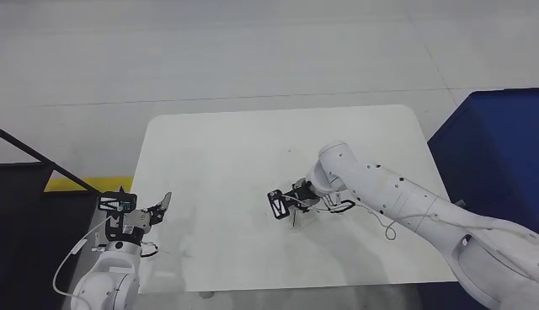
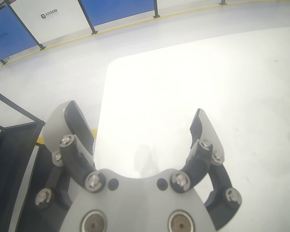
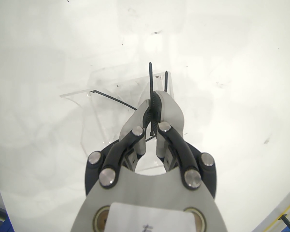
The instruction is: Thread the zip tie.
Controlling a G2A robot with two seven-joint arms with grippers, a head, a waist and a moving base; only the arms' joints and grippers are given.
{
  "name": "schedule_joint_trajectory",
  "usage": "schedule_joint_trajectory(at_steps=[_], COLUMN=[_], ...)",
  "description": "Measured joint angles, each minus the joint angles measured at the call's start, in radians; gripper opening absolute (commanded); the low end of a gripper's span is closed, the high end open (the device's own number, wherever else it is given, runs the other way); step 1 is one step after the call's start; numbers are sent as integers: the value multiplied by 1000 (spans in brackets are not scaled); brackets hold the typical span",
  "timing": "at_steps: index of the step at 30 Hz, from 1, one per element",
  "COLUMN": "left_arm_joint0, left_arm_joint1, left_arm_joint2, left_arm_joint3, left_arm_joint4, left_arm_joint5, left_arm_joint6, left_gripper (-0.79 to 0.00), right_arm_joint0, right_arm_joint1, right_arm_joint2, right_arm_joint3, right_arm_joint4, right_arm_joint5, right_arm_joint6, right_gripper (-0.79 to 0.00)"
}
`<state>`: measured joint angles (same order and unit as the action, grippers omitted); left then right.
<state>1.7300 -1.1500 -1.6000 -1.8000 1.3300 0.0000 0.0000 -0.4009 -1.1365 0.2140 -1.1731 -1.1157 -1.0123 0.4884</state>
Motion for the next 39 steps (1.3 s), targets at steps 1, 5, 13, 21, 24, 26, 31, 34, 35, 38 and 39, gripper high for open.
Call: schedule_joint_trajectory(at_steps=[1, 5, 13, 21, 24, 26, 31, 34, 35, 38, 39], left_arm_joint0=[0, 0, 0, 0, 0, 0, 0, 0, 0, 0, 0], left_arm_joint1=[0, 0, 0, 0, 0, 0, 0, 0, 0, 0, 0], left_arm_joint2=[0, 0, 0, 0, 0, 0, 0, 0, 0, 0, 0], left_arm_joint3=[0, 0, 0, 0, 0, 0, 0, 0, 0, 0, 0], left_arm_joint4=[0, 0, 0, 0, 0, 0, 0, 0, 0, 0, 0], left_arm_joint5=[0, 0, 0, 0, 0, 0, 0, 0, 0, 0, 0], left_arm_joint6=[0, 0, 0, 0, 0, 0, 0, 0, 0, 0, 0], left_gripper=[0, 0, 0, 0, 0, 0, 0, 0, 0, 0, 0], right_arm_joint0=[-1, -1, -22, -194, -188, -188, -193, -183, -180, -162, -154], right_arm_joint1=[2, 32, 211, 400, 398, 398, 399, 422, 437, 471, 478], right_arm_joint2=[2, 15, 126, 240, 240, 240, 248, 331, 370, 400, 388], right_arm_joint3=[-7, -78, -452, -815, -800, -798, -796, -700, -638, -532, -525], right_arm_joint4=[3, 25, 215, 111, 121, 123, 133, 256, 332, 490, 538], right_arm_joint5=[0, 0, 44, 264, 258, 257, 255, 149, 77, -6, -5], right_arm_joint6=[4, 86, 369, 583, 577, 576, 565, 422, 345, 259, 272], right_gripper=[-785, -785, -785, -785, -785, -785, -785, -785, -785, -785, -785])
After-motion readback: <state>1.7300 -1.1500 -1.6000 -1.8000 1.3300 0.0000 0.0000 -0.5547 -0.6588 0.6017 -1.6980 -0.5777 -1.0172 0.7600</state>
